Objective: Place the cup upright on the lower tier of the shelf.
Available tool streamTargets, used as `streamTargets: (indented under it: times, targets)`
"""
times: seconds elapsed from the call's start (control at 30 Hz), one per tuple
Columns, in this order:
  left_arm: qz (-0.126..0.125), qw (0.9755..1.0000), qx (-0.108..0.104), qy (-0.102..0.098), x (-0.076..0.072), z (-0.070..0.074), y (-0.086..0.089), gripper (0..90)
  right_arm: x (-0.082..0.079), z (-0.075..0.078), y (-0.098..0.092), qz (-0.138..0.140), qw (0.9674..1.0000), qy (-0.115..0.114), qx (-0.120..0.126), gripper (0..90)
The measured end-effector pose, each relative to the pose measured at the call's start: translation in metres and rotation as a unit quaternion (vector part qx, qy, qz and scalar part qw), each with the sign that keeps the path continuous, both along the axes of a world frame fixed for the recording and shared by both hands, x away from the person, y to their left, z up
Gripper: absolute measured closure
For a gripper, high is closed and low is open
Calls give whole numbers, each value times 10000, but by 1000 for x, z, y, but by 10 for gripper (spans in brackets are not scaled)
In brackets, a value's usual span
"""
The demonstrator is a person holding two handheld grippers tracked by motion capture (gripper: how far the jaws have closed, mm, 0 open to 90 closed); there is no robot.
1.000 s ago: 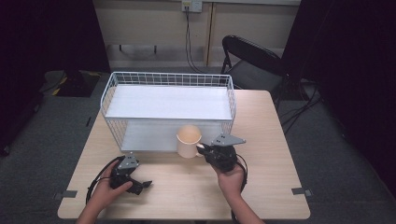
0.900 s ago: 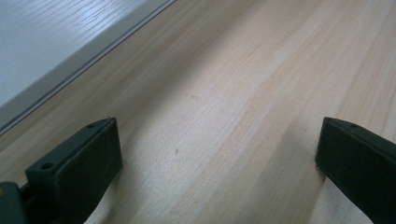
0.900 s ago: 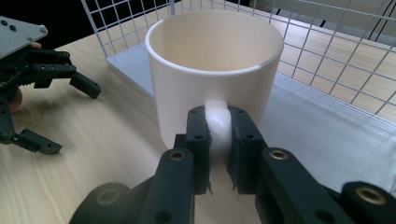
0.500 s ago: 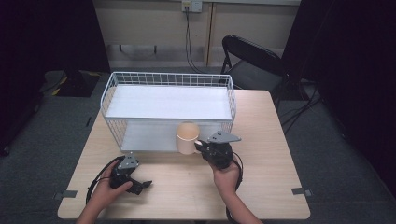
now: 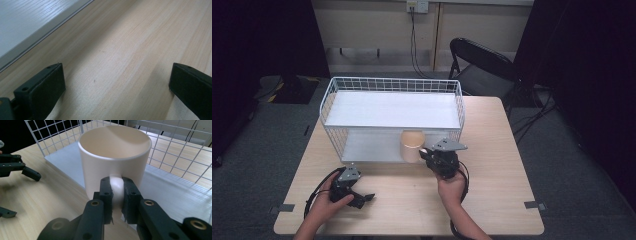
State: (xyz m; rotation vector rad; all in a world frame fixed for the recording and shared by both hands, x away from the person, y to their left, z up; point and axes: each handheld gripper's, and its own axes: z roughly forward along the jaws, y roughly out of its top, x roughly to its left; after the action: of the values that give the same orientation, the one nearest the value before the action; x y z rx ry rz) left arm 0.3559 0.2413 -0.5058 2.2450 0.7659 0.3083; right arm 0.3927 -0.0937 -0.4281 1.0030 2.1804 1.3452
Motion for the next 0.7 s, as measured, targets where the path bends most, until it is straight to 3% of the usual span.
streamTargets:
  times: [0.7]
  targets:
    - [-1, 10000, 1, 1, 0, 0, 0, 0, 5, -4, 13, -130, 9998, -126, -82, 804]
